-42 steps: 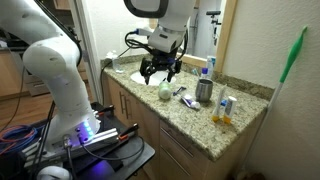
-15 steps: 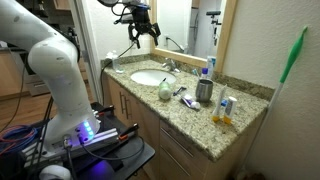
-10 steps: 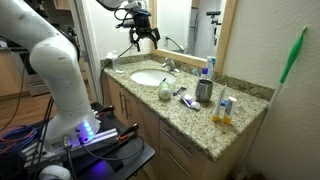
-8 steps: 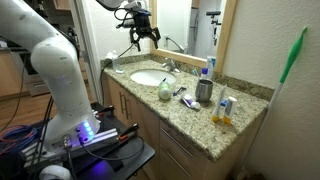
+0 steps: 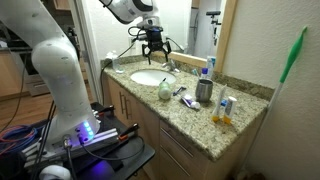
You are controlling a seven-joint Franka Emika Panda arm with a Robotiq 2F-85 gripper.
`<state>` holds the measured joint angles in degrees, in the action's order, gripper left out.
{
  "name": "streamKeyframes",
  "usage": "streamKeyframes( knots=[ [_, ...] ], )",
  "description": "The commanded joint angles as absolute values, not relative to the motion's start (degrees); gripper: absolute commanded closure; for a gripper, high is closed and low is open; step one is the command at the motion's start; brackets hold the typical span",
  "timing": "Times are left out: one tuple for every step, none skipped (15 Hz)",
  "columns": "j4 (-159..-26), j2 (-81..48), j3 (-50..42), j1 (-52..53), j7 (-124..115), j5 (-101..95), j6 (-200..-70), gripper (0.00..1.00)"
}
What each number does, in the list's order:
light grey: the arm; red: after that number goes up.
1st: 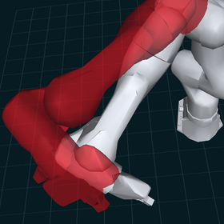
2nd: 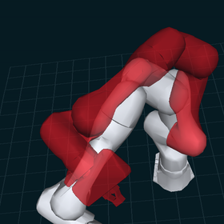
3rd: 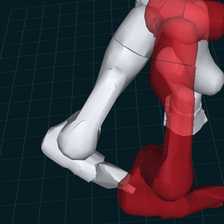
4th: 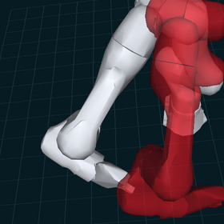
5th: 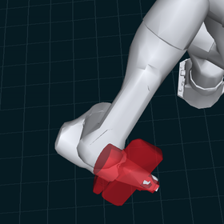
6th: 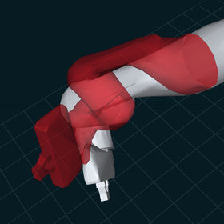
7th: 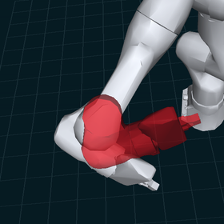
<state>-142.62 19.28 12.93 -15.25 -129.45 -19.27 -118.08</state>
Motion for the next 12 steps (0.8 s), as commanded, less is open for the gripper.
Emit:
streamKeyframes(
  knots=[
    [-142.2, 17.8, 9.3, -11.6, -130.8, -20.6, -117.8, 0.00],
    [-142.2, 17.4, 8.7, -11.1, -130.7, -20.6, -117.8, 0.00],
    [-142.2, 17.7, 8.5, -10.7, -130.7, -20.5, -117.8, 0.00],
    [-142.2, 18.0, 8.4, -10.5, -130.6, -20.5, -117.8, 0.00],
    [-140.4, 14.6, 9.3, -10.9, -132.6, -21.4, -116.1, 0.00],
    [-140.2, 13.0, 8.8, -10.2, -132.2, -19.4, -117.8, 0.00],
    [-140.3, 11.8, 8.5, -9.4, -133.1, -18.1, -119.7, 0.00],
    [-140.4, 10.9, 8.0, -8.4, -133.0, -17.0, -121.3, 0.00],
    [-140.2, 9.7, 7.5, -7.7, -133.8, -15.9, -123.0, 0.00],
    [-139.8, 8.5, 7.4, -7.3, -135.6, -15.9, -123.8, 0.00],
    [-139.3, 7.3, 7.2, -7.0, -137.7, -16.8, -124.7, 0.00],
    [-138.7, 6.0, 7.0, -6.7, -139.6, -17.7, -125.4, 0.00]
  ],
)
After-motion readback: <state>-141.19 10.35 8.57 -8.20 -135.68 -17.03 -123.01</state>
